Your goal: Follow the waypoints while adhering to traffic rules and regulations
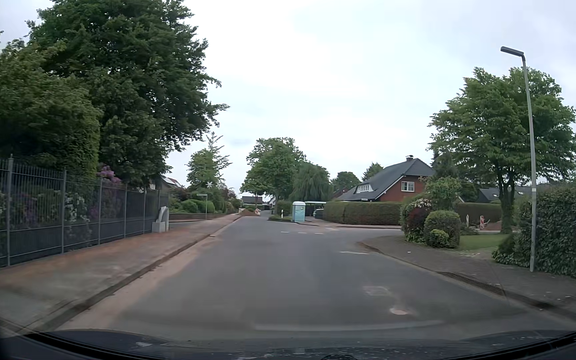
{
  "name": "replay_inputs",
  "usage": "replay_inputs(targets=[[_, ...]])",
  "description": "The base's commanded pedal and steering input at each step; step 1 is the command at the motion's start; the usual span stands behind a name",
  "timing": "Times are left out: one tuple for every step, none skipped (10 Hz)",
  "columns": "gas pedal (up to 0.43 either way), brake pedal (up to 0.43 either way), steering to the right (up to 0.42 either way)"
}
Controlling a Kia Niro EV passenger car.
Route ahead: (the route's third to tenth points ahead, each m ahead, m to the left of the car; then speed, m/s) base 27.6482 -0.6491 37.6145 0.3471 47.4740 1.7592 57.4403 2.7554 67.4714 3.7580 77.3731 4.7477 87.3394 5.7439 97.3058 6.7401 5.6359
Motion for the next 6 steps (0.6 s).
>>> replay_inputs(targets=[[0.098, 0.0, 0.121], [0.098, 0.0, 0.108], [0.098, 0.0, 0.086], [0.098, 0.0, 0.065], [0.098, 0.0, 0.05], [0.098, 0.0, 0.039]])
